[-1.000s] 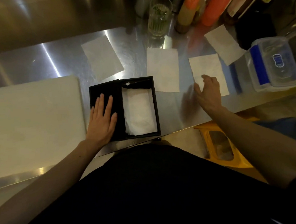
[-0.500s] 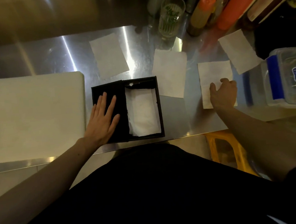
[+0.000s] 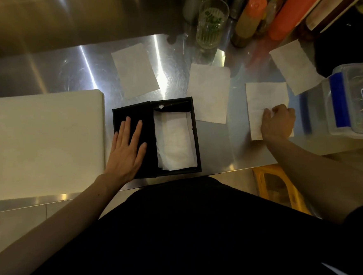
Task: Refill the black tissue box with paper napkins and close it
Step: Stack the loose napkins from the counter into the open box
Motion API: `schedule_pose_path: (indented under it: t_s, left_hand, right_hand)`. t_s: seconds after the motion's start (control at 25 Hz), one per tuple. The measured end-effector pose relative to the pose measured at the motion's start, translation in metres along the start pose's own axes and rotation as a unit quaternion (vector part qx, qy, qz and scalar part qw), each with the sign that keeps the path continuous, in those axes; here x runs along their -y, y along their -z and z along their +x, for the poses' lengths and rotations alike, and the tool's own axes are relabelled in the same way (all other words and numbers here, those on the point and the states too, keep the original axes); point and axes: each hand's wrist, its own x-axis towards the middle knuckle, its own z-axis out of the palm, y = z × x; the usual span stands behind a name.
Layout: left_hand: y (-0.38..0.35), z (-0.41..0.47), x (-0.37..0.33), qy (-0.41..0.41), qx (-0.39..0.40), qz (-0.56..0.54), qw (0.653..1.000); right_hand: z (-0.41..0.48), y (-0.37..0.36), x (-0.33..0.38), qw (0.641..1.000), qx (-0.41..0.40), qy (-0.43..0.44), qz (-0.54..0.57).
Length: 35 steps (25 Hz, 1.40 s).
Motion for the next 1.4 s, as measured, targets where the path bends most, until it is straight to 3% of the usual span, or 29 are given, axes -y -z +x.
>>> schedule_pose_path:
  t_s: [0.52,0.96,1.16,1.4]
  left_hand:
    - [0.000,0.000,0.000,-0.008,-0.002,0.001,1.000]
    - [-0.001,0.001,0.003,-0.026,-0.005,0.000,1.000]
    - [-0.002,0.002,0.003,-0.034,-0.013,0.000,0.999]
    - [-0.002,0.002,0.005,-0.036,-0.010,0.002,0.999]
  right_hand:
    - [-0.017,0.008,0.003,0.997,-0.013,0.014,0.074]
    - [-0.093,0.033,0.054,0.965,-0.064,0.181,0.181]
    - [-0.143,0.046,0.092,0.938,-0.041,0.274,0.207]
    - [-0.187,0.028,0.121,0.930,0.025,0.303,0.207]
